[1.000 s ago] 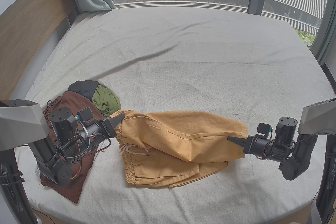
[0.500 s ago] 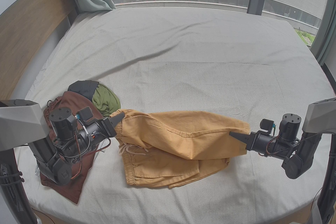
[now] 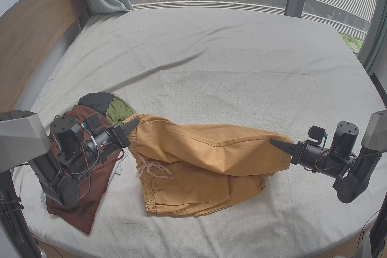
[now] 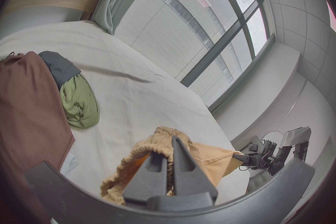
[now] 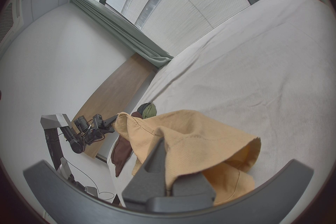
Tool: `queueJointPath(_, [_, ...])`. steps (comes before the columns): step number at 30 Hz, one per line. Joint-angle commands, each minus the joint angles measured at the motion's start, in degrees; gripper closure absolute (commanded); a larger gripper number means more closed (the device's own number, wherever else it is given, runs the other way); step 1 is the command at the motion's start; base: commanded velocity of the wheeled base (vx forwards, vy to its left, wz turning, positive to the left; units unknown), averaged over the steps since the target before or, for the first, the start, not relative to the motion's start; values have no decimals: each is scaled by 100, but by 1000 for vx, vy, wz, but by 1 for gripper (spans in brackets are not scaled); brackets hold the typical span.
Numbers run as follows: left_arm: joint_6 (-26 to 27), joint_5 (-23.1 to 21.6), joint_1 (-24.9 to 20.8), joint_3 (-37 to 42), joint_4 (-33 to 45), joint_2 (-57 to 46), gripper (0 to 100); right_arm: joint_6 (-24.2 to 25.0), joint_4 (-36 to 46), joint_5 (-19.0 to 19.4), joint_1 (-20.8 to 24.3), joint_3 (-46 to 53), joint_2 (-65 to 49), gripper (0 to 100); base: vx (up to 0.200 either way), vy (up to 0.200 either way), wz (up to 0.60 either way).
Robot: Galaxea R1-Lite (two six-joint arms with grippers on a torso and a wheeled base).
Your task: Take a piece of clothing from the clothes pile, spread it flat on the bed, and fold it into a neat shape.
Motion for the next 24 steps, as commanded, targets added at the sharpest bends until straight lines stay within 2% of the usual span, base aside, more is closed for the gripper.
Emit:
queueJointPath(1, [-14, -52, 112, -88, -14, -241, 100, 6, 1, 7, 4, 42, -355, 100, 0, 0, 0])
queueJointPath(17, [-23, -70, 130, -211, -14, -469, 100, 32, 1, 7, 4, 77, -856, 100, 0, 0, 0])
queueJointPath(24, [-23, -96, 130, -211, -14, -557, 100, 252, 1, 7, 13, 77, -1014, 100, 0, 0, 0])
